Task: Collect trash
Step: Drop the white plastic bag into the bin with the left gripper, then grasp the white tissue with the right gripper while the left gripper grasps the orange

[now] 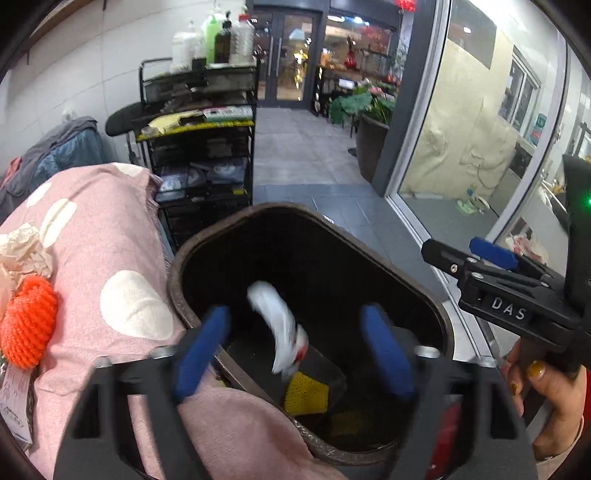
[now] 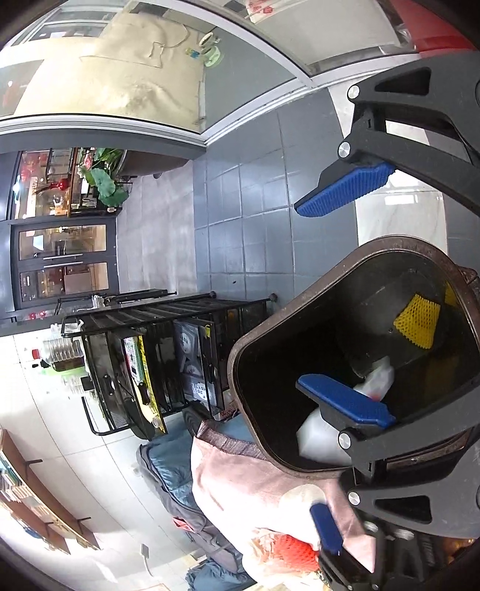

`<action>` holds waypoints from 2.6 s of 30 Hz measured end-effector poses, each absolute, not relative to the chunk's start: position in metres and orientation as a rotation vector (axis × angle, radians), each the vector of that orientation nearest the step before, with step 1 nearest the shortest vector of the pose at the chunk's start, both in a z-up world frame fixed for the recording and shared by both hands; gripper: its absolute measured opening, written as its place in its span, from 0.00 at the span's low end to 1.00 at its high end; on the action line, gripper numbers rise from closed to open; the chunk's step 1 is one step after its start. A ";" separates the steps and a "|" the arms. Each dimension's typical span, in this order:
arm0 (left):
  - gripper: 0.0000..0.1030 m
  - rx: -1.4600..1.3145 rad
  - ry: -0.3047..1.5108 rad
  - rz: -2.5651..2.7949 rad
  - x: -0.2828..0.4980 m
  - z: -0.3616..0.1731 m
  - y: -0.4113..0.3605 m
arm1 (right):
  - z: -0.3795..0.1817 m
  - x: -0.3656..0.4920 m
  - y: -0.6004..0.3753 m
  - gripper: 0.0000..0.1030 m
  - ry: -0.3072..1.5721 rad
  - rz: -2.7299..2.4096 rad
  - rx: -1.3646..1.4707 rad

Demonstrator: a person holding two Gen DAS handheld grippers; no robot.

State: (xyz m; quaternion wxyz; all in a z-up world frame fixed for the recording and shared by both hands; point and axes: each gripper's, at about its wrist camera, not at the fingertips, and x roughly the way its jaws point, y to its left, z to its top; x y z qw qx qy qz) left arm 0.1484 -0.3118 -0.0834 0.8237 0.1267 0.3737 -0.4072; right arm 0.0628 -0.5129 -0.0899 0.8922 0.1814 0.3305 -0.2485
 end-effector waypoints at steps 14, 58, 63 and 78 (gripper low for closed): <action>0.91 0.273 0.575 -0.782 0.115 -0.035 -0.261 | -0.081 0.073 -0.490 0.84 0.648 -0.421 0.384; 0.94 -0.041 0.653 -0.184 0.172 -0.048 0.045 | -0.026 0.244 -0.222 0.87 0.728 0.257 0.149; 0.94 -0.081 0.698 -0.195 0.196 -0.055 0.055 | -0.034 0.275 -0.215 0.85 0.762 0.260 0.148; 0.84 -0.143 0.808 -0.192 0.256 -0.077 0.050 | -0.035 0.282 -0.202 0.05 0.744 0.304 0.139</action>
